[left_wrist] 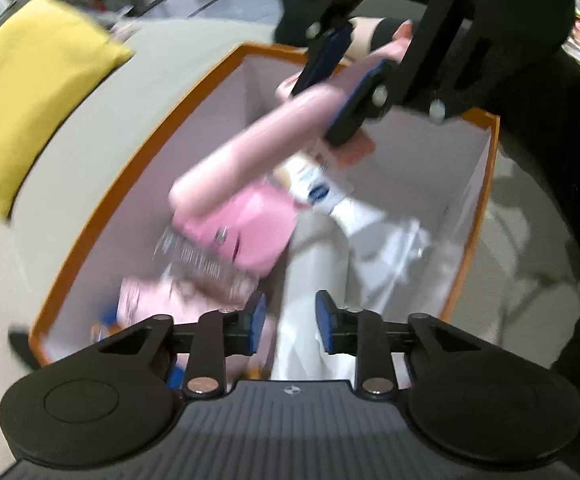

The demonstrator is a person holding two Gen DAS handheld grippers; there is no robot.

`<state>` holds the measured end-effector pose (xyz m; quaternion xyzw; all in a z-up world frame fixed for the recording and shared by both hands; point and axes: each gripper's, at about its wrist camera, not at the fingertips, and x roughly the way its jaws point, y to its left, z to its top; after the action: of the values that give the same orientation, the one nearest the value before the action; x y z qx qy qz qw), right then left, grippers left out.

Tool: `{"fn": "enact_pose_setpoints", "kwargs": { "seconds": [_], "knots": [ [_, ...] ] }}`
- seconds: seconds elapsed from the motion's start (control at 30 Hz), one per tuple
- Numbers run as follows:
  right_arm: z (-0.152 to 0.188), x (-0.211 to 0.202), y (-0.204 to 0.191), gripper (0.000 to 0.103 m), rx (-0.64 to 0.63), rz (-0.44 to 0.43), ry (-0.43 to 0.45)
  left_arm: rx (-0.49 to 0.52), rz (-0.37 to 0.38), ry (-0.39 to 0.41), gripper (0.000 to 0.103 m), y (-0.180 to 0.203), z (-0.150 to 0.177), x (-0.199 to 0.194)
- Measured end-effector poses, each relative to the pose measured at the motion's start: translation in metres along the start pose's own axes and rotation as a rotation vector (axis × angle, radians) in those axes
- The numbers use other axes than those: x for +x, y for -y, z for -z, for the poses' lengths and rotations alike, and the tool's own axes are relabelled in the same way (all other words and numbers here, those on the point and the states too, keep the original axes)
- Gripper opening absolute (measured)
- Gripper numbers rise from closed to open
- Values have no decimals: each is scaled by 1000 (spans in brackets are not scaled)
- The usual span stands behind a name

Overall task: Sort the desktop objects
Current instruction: 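Lower the white box into the orange box and open the left tool while the right tool holds the stick, then lower the pink selfie stick into the box and open the right tool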

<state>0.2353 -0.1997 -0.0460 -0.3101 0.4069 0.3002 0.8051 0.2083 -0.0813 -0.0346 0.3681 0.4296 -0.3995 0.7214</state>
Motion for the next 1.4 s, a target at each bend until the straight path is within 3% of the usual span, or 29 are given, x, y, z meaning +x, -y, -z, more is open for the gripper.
{"fn": "enact_pose_setpoints", "kwargs": {
  "seconds": [0.13, 0.23, 0.53, 0.6, 0.73, 0.87, 1.03, 1.17, 1.23, 1.4],
  "knots": [
    [-1, 1, -2, 28, -12, 3, -10, -95, -27, -55, 13, -6, 15, -8],
    [-2, 2, -7, 28, -27, -3, -19, -171, -18, -34, 13, -20, 13, -2],
    [-2, -2, -24, 28, -131, -24, -56, -178, -113, -23, 9, -21, 7, 19],
    [-1, -5, -25, 28, -158, -29, -50, -212, -75, 27, 9, -26, 6, 11],
    [-3, -6, -25, 28, -204, -58, -54, -259, 98, 74, 9, -33, 7, 0],
    [-5, -5, -27, 28, -233, -61, -65, -293, 204, 26, 9, -35, -1, 5],
    [-6, -5, -26, 28, -227, -57, -62, -406, 299, -68, 9, -49, -9, 36],
    [-3, -4, -26, 28, -236, -74, -61, -427, 266, -83, 13, -53, -13, 41],
    [-3, -2, -26, 28, -248, -79, -58, -426, 201, -88, 12, -57, -12, 41],
    [-3, 6, -30, 28, -327, -62, -73, -461, 178, -71, 12, -64, -3, 33]
  ]
}}
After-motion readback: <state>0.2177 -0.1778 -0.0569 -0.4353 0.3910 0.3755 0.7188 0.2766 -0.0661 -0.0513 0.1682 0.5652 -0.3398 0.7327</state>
